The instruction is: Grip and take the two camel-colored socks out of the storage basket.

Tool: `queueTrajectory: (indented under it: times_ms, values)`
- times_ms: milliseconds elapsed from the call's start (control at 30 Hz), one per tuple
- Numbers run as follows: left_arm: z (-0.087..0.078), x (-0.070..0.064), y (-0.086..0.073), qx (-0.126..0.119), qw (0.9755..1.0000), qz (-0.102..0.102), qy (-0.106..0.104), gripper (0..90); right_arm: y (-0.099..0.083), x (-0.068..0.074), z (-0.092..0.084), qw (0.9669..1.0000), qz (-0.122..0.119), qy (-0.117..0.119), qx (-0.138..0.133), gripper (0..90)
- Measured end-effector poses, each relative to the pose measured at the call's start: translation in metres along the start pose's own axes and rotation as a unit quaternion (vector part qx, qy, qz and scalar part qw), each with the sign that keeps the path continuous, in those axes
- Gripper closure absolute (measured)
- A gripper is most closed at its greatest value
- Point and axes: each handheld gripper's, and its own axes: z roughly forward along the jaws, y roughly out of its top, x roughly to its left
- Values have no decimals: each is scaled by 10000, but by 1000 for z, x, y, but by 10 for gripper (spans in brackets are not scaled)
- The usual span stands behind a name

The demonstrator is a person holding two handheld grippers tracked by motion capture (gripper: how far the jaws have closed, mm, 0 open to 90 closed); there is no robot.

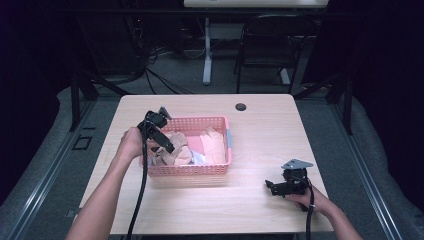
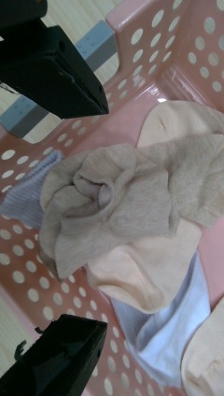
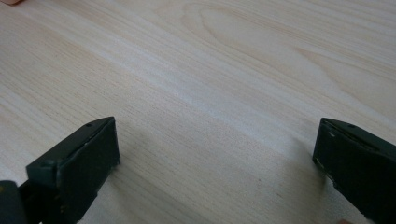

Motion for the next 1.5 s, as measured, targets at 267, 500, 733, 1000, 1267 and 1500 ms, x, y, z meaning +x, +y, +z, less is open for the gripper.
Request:
queueTrajectory:
  times_ms: [267, 500, 733, 1000, 1267, 1500]
  values:
    - [24, -3, 3, 217, 9997, 50, -68, 33, 0, 0, 0, 10000, -9, -19, 2, 0]
    - [35, 0, 2, 277, 9996, -48, -60, 185, -1, -1, -1, 10000, -45, 25, 5, 0]
    - [42, 3, -2, 500, 9985, -231, 7, 462, -1, -1, -1, 10000, -54, 23, 8, 0]
    - [39, 4, -6, 475, 9987, -180, -21, 681, -1, -1, -1, 10000, -54, 24, 5, 0]
    - [21, 10, -10, 296, 9994, -166, -117, 718, -1, -1, -1, 10000, -63, 35, 11, 0]
    - [-4, 12, -11, 96, 9999, -132, -37, 716, -1, -1, -1, 10000, -58, 35, 22, 0]
